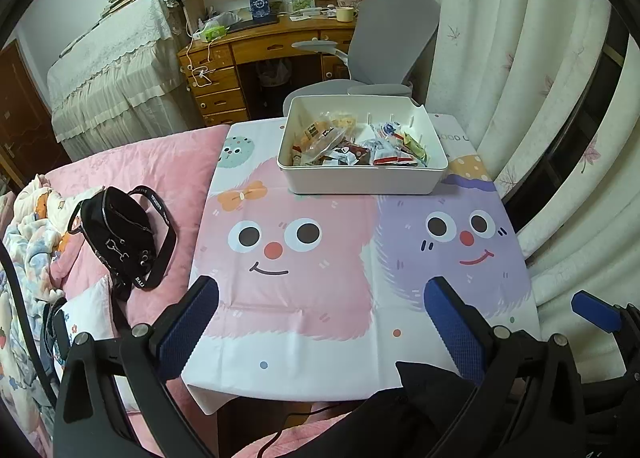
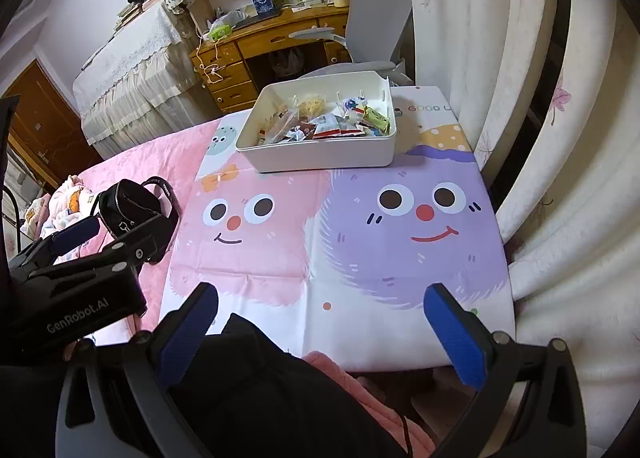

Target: Organize snacks

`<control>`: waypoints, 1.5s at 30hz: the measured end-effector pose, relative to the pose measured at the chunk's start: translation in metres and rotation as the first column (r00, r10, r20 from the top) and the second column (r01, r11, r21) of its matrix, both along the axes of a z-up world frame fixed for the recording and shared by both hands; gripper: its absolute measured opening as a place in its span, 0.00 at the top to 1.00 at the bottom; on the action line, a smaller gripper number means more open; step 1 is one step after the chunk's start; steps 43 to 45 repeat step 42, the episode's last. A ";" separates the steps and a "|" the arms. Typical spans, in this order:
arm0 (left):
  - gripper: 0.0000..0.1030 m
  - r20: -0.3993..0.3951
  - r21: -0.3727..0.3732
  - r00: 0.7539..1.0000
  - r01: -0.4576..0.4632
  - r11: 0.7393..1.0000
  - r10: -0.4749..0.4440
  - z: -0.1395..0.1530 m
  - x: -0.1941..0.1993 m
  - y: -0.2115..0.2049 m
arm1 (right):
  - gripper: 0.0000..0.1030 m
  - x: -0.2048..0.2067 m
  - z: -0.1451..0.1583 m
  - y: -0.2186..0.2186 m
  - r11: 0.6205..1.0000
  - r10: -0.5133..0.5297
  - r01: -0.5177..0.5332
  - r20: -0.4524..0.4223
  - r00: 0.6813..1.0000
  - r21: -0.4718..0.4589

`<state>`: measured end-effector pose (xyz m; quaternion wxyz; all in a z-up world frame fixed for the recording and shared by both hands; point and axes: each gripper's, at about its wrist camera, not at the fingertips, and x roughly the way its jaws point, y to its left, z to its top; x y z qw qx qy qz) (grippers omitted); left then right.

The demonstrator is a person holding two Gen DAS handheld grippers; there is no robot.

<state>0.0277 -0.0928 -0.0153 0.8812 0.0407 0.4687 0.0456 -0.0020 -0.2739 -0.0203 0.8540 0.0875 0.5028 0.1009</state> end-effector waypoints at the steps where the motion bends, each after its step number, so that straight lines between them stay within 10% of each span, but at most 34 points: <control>1: 0.01 0.000 -0.001 1.000 -0.001 1.000 0.001 0.000 0.000 0.000 | 0.00 0.000 0.000 0.000 1.000 0.000 0.000 0.001 1.000 -0.001; 45: 0.01 0.006 -0.003 1.000 -0.002 1.000 0.002 0.002 0.015 0.000 | 0.00 0.009 -0.006 0.007 1.000 0.018 -0.018 -0.019 1.000 -0.008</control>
